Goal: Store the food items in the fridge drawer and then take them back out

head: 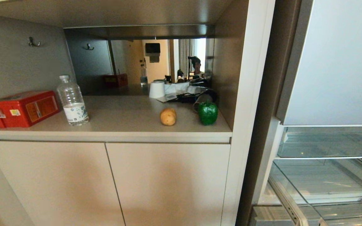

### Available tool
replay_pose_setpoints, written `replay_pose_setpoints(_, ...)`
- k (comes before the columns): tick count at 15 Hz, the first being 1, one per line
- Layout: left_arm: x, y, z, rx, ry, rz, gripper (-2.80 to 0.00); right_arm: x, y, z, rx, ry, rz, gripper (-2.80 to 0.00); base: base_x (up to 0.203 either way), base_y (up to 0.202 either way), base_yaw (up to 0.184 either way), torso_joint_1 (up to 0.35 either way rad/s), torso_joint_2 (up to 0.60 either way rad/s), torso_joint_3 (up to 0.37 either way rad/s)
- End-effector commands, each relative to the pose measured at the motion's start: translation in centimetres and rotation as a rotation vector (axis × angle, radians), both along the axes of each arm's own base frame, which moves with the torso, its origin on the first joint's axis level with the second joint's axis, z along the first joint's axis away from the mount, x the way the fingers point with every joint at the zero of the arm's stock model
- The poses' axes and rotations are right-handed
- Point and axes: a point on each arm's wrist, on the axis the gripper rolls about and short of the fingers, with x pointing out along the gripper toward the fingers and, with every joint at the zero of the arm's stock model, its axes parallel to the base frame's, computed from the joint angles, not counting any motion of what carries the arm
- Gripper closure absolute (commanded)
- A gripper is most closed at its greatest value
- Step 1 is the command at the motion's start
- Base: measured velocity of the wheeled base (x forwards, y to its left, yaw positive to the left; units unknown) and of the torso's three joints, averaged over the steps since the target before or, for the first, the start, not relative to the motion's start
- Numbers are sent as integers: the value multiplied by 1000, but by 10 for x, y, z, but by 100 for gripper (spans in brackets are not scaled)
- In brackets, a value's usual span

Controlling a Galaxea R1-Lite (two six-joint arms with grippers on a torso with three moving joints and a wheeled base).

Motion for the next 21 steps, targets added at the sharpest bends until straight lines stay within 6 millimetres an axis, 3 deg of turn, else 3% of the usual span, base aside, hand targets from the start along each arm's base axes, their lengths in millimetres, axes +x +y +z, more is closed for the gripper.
replay_pose_setpoints(1,1,0,-3,0,11,0,0,35,3,18,7,124,76,0,0,0,0,0,0,0)
replay_pose_setpoints(5,1,0,-3,0,9,0,0,101,20,60,67,185,337,0,0,0,0,0,0,0)
replay_pose_setpoints(10,1,0,-3,0,11,0,0,157,63,81,144,283,582,0,0,0,0,0,0,0)
replay_pose_setpoints(12,1,0,-3,0,11,0,0,173,76,90,180,321,604,0,0,0,0,0,0,0)
replay_pose_setpoints(15,1,0,-3,0,11,0,0,194,93,98,170,353,496,0,0,0,0,0,0,0)
replay_pose_setpoints(16,1,0,-3,0,10,0,0,200,105,98,158,359,464,-280,0,0,0,0,0,0)
replay_pose_setpoints(21,1,0,-3,0,9,0,0,233,166,99,112,338,298,-280,0,0,0,0,0,0)
